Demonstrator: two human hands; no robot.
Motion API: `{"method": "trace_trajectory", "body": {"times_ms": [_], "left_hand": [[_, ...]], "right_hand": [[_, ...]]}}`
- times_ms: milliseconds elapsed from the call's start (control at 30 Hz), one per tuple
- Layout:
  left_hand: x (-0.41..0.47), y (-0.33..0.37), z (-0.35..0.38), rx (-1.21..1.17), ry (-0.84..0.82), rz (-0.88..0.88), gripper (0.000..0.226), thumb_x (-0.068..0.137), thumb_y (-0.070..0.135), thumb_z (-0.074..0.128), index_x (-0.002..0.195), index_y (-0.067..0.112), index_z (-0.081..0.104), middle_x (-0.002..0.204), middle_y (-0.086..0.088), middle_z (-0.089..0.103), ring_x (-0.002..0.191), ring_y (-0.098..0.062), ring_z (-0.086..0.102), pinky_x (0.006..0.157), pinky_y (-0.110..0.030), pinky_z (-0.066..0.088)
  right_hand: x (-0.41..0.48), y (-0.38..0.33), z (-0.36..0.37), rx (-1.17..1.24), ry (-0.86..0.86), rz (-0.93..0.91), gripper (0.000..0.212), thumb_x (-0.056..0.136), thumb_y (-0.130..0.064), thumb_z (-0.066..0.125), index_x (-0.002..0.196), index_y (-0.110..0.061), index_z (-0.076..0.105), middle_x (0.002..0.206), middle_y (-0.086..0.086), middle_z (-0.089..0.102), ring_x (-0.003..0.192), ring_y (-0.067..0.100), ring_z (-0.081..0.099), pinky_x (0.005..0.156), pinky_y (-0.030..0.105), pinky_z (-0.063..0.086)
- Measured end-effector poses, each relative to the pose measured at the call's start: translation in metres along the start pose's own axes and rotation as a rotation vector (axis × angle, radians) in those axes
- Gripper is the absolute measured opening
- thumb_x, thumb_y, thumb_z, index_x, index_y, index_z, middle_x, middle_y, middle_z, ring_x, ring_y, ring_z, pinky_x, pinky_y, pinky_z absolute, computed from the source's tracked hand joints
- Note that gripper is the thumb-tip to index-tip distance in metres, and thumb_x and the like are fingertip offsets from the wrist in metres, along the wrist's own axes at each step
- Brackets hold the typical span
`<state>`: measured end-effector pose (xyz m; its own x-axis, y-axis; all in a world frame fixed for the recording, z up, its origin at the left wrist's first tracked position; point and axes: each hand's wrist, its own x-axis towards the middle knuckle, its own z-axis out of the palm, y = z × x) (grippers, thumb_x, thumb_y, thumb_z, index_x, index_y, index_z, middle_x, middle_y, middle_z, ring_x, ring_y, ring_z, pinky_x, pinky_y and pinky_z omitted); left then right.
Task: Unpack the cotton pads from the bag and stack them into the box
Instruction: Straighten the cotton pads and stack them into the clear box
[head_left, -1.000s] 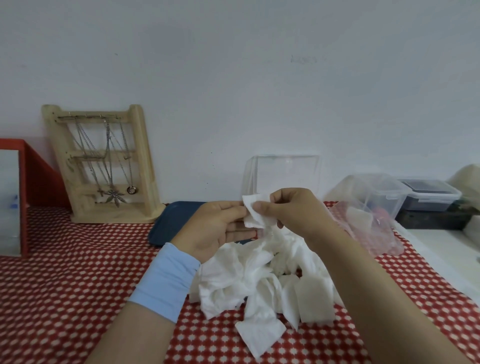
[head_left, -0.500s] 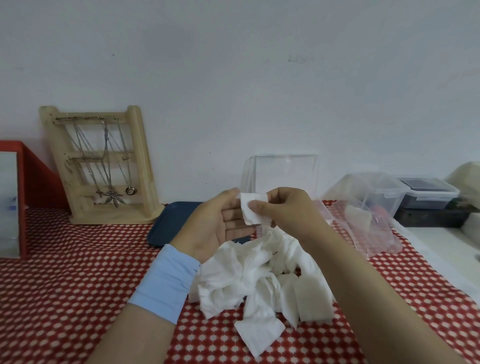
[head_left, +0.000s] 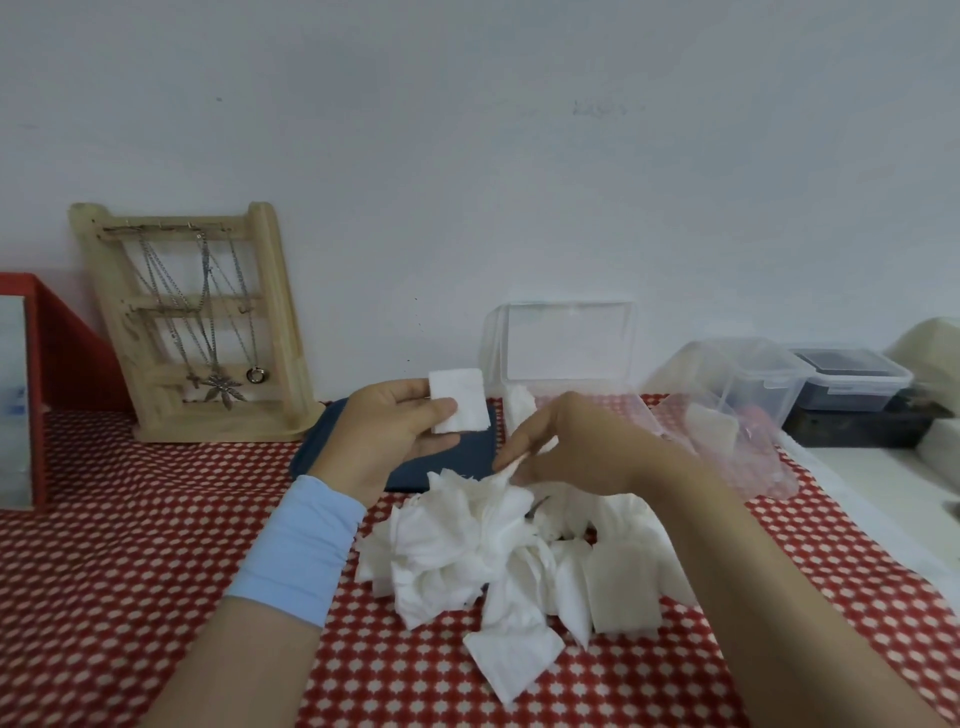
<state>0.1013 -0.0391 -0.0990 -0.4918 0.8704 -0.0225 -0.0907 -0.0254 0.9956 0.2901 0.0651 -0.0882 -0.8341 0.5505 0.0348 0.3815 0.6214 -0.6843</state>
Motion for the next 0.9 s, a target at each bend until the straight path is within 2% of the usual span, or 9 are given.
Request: {"method": "trace_trajectory", "body": {"times_ms": [100,167,233,333,500,567,700,800,900], "left_hand": [[0.002,-0.002,0.001,0.008,0.018,-0.009,0.014,0.095,0.005,0.068,0.107,0.009,0.073,0.102,-0.007,0.079,0.094,-0.020,0.077,0.075,-0.029,0.064],[0.002,-0.003,0.004,-0.001,0.019,-0.018,0.017,0.096,0.009,0.068,0.111,0.005,0.074,0.107,-0.010,0.078,0.097,-0.022,0.076,0.076,-0.031,0.064],[0.000,-0.004,0.008,0.004,-0.014,-0.022,0.020,0.097,0.013,0.066,0.114,0.003,0.074,0.111,-0.011,0.077,0.101,-0.022,0.075,0.076,-0.030,0.063],[-0.006,-0.004,0.018,0.001,-0.117,-0.035,0.022,0.100,0.015,0.062,0.116,0.005,0.073,0.109,-0.012,0.078,0.101,-0.023,0.075,0.077,-0.030,0.063],[-0.011,-0.001,0.024,-0.030,-0.157,-0.072,0.024,0.102,0.012,0.056,0.114,0.000,0.072,0.100,-0.014,0.079,0.091,-0.021,0.078,0.067,-0.025,0.061],[-0.012,0.000,0.024,-0.052,-0.168,-0.090,0.026,0.103,0.014,0.055,0.116,-0.003,0.071,0.101,-0.015,0.079,0.090,-0.022,0.078,0.067,-0.025,0.061],[-0.015,0.007,0.024,-0.151,-0.237,-0.131,0.030,0.103,0.024,0.055,0.111,-0.001,0.069,0.099,-0.017,0.078,0.086,-0.024,0.078,0.064,-0.025,0.061],[-0.016,0.007,0.019,-0.020,-0.270,-0.080,0.019,0.094,0.009,0.066,0.111,0.001,0.071,0.101,-0.012,0.079,0.090,-0.022,0.078,0.068,-0.021,0.060],[-0.011,0.008,0.008,0.055,-0.248,-0.062,0.029,0.089,-0.001,0.072,0.117,0.002,0.069,0.107,-0.011,0.078,0.096,-0.022,0.077,0.073,-0.025,0.062]], "right_hand": [[-0.002,0.001,-0.008,0.217,0.111,-0.033,0.009,0.087,-0.012,0.078,0.094,-0.017,0.081,0.090,0.003,0.079,0.085,0.015,0.073,0.084,0.027,0.057],[-0.004,0.000,-0.014,0.350,0.198,-0.068,0.008,0.092,-0.012,0.072,0.097,-0.011,0.078,0.090,0.011,0.077,0.079,0.018,0.070,0.080,0.034,0.056],[-0.005,-0.004,-0.016,0.422,0.232,-0.084,0.011,0.097,-0.012,0.065,0.101,-0.009,0.074,0.080,0.006,0.072,0.067,0.009,0.062,0.068,0.028,0.049],[-0.005,-0.009,-0.011,0.416,0.167,-0.078,0.012,0.099,-0.011,0.061,0.103,-0.007,0.072,0.067,-0.004,0.066,0.054,0.007,0.056,0.056,0.021,0.041],[0.001,-0.006,-0.007,0.227,0.267,-0.033,0.005,0.093,-0.016,0.069,0.096,-0.013,0.072,0.062,-0.010,0.065,0.050,0.006,0.057,0.054,0.020,0.046],[0.002,-0.006,-0.007,0.231,0.295,-0.016,0.005,0.092,-0.017,0.071,0.097,-0.014,0.071,0.061,-0.008,0.064,0.048,0.006,0.057,0.051,0.020,0.045],[0.004,-0.007,-0.003,0.255,0.357,0.014,0.011,0.091,-0.018,0.073,0.101,-0.017,0.069,0.064,-0.002,0.064,0.047,0.008,0.057,0.045,0.018,0.042],[0.007,-0.009,0.003,0.284,0.400,0.025,0.017,0.090,-0.025,0.074,0.105,-0.022,0.067,0.068,-0.006,0.065,0.053,0.008,0.061,0.052,0.019,0.045],[0.011,-0.012,0.011,0.290,0.396,0.061,0.037,0.089,-0.035,0.074,0.123,-0.027,0.061,0.091,-0.011,0.067,0.071,0.007,0.065,0.059,0.019,0.047]]}}
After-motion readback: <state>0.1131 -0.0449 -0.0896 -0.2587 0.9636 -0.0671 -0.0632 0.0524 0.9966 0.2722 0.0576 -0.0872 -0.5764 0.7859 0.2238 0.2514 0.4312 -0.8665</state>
